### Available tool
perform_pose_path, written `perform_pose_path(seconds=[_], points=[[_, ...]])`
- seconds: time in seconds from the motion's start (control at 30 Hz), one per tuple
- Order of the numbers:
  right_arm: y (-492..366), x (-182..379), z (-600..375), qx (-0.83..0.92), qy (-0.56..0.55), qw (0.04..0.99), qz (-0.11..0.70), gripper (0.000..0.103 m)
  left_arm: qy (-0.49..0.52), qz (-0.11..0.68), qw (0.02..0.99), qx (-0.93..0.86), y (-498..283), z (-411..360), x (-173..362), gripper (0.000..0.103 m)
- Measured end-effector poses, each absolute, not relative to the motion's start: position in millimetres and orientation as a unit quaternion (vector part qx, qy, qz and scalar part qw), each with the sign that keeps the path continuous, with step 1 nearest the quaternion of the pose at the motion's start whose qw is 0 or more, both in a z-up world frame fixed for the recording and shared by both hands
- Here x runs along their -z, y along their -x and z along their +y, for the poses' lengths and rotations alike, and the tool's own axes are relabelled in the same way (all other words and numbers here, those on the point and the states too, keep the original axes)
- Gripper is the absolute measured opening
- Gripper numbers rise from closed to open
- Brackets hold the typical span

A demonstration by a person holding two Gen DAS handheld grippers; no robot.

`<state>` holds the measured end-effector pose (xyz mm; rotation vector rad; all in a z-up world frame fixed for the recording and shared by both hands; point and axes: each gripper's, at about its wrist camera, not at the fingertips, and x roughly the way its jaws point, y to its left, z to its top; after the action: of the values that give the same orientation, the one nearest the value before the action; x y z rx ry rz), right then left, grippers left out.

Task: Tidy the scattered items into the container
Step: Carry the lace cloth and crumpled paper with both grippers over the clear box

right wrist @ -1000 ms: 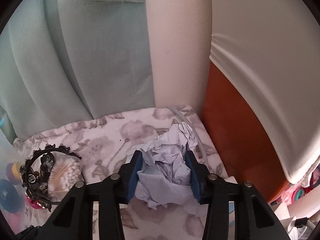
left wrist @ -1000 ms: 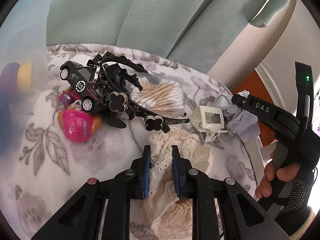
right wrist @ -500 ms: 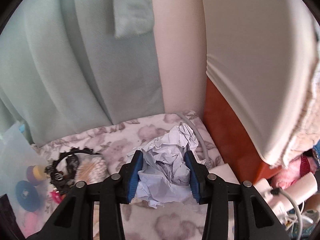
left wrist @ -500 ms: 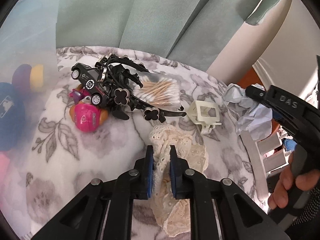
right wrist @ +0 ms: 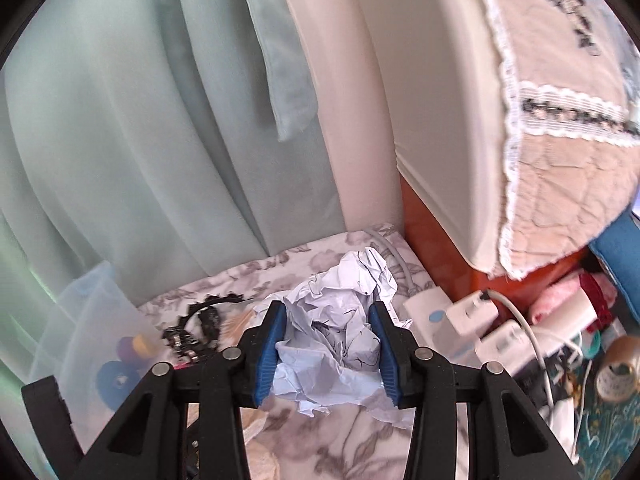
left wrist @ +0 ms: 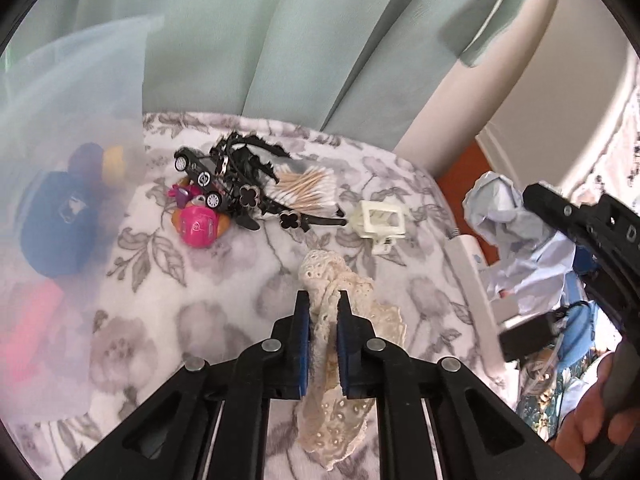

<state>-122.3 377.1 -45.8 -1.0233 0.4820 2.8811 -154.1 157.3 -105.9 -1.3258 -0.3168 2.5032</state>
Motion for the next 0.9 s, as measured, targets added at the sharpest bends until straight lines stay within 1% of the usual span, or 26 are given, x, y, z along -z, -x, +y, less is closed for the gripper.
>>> perform_pose_path(seconds=[0.43, 0.9], points=[[52.6, -5.5, 364.8, -0.943, 0.282, 0.002, 0.176, 0.046, 0.376, -0.086, 0.152, -0.91, 105.1, 147.1, 14.7, 0.011], [2.1, -69.6, 347.5, -0.962, 0.204, -0.028, 0.177, 0.046, 0.278, -0.091, 0.146, -0.945, 59.9, 117.3, -69.0, 0.011]])
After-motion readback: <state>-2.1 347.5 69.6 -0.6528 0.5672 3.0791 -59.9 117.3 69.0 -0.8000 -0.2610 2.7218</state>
